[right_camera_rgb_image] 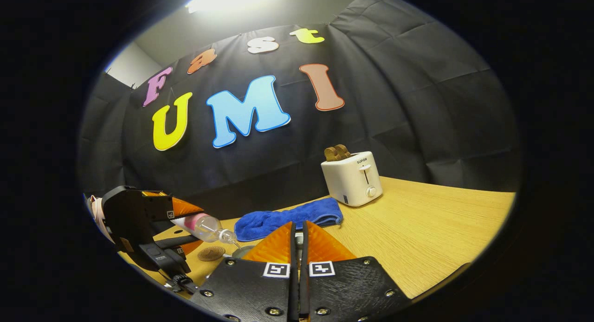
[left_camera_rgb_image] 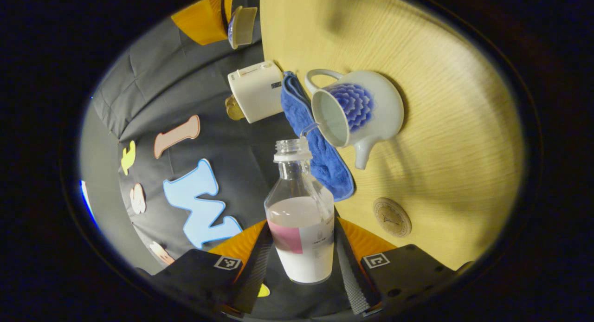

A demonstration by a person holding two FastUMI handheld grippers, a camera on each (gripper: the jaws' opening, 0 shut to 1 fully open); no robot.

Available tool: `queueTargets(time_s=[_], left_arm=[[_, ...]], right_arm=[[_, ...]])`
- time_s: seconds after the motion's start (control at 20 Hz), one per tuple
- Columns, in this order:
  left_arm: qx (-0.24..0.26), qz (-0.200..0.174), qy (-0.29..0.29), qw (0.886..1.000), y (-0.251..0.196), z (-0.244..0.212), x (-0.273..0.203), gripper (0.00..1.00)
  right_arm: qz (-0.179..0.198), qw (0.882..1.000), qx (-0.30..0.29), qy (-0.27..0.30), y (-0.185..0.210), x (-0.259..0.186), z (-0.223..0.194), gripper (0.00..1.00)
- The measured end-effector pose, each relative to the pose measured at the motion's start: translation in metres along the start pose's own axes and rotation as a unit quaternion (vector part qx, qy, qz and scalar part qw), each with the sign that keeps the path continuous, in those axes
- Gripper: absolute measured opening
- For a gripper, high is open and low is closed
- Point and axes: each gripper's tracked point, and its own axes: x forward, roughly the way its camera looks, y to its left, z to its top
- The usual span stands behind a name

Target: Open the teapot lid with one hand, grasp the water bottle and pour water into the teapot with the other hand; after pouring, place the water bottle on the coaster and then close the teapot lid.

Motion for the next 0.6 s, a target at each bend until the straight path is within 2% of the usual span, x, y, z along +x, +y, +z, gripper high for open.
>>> queueTargets(time_s=[0.6], left_arm=[[0.037,0.003,0.001,0.999,0.0007,-0.0037,-0.0002,0.87]], right_arm=[[0.001,1.0,0.001,0.001,0.0006,0.0005,-0.0008,0.01]])
